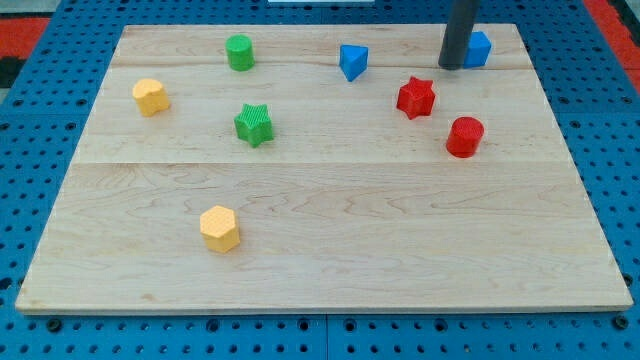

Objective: Push the blue cube slightly left

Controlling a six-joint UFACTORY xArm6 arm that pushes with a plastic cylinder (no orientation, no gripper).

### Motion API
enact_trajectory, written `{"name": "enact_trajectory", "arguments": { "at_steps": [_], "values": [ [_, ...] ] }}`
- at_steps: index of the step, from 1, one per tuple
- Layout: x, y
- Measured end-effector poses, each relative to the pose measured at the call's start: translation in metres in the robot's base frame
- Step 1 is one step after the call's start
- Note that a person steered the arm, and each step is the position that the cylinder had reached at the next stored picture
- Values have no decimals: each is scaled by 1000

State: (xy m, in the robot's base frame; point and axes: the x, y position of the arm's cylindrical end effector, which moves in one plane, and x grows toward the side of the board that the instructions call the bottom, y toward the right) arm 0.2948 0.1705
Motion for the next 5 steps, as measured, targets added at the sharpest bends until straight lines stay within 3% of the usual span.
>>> {"name": "enact_trajectory", "arguments": {
  "at_steps": [1,2,5],
  "values": [
    [6,44],
    [-45,98],
    [-57,23]
  ]
}}
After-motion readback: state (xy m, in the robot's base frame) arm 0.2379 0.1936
